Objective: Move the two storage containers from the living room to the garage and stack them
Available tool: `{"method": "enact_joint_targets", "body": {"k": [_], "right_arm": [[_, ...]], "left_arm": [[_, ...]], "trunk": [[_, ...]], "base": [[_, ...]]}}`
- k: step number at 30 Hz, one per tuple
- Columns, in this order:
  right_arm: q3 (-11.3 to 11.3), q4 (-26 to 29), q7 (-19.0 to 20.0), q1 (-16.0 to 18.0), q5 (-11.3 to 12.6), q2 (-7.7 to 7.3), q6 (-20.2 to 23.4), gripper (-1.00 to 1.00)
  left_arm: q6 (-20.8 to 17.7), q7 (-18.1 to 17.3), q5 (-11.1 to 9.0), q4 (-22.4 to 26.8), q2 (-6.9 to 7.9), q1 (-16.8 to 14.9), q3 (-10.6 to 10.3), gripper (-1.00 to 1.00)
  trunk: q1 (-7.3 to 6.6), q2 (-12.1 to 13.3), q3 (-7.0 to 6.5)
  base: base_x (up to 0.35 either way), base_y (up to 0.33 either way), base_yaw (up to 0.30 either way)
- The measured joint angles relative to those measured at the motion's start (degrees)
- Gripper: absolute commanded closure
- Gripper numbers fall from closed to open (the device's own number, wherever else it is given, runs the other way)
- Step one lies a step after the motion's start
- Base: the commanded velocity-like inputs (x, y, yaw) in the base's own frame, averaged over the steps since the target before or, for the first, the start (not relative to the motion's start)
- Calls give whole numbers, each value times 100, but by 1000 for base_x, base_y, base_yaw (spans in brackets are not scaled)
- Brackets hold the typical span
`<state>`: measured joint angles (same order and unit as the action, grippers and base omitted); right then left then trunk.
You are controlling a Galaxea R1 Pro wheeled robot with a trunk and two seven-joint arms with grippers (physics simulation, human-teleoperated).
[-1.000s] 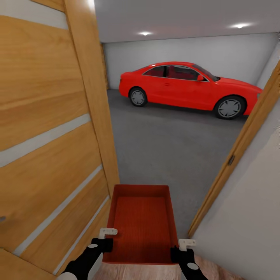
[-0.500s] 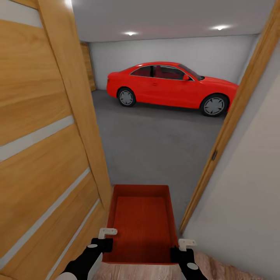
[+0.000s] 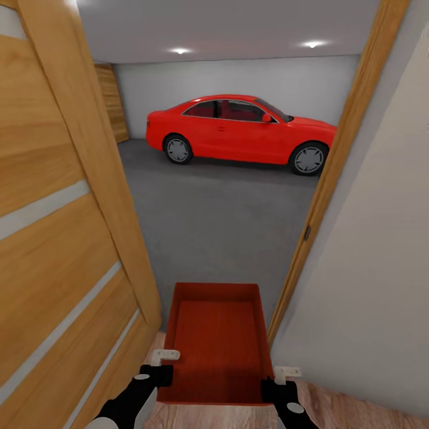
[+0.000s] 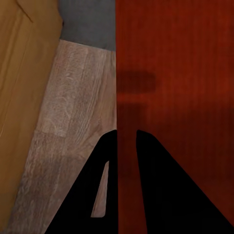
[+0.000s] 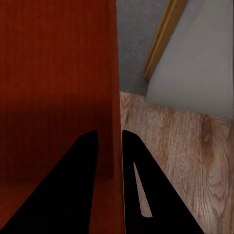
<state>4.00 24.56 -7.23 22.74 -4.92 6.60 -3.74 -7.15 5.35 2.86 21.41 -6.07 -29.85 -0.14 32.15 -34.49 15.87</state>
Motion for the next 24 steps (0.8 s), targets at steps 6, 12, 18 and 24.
{"method": "enact_joint_targets", "body": {"k": [6, 12, 18, 24], "right_arm": [[2, -1, 6, 0, 0, -2, 14, 100], [1, -1, 4, 1, 0, -2, 16, 100], [1, 0, 1, 0, 0, -2, 2, 100], [-4, 0, -14, -1, 6, 6, -2, 100]], "left_arm": [[-16, 8, 0, 1, -3, 0, -1, 100], [-18, 9, 0, 1, -3, 0, 0, 100], [-3, 5, 0, 1, -3, 0, 0, 100], [3, -8, 2, -1, 5, -1, 0, 100]], "trunk": [[-1, 0, 0], [-2, 0, 0], [0, 0, 0], [0, 0, 0]], "base": [[94, 208, -10], [152, 293, -1], [57, 88, 0], [1, 2, -143]]}}
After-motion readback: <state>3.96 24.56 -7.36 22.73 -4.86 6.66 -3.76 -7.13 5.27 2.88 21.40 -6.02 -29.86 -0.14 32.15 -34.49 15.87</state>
